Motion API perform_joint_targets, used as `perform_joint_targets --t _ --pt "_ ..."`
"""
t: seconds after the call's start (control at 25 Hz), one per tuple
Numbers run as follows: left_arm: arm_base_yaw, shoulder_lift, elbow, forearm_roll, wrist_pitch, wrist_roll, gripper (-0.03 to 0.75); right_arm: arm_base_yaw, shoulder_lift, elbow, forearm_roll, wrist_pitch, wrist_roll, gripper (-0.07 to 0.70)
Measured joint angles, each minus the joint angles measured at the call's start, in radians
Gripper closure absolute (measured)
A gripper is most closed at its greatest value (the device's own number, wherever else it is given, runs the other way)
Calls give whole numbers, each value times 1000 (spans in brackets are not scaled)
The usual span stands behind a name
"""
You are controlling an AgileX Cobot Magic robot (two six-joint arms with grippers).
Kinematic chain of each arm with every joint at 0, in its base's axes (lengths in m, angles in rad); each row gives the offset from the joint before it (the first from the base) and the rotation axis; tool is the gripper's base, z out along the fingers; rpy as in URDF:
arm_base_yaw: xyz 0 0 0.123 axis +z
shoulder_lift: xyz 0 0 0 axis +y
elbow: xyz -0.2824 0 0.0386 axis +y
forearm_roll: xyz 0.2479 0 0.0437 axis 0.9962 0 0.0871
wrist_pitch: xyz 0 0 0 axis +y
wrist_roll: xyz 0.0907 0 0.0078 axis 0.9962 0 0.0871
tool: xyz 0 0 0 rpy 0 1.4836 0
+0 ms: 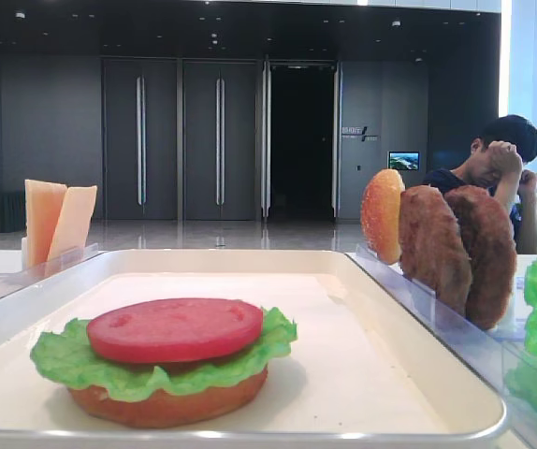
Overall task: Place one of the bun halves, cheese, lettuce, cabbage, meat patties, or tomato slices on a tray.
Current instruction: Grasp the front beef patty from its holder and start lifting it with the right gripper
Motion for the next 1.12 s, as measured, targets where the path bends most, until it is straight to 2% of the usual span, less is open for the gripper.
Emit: perform_joint_targets --t 1.12 --pt "0 0 0 0 0 -5 24 0 30 -9 0 0 0 228"
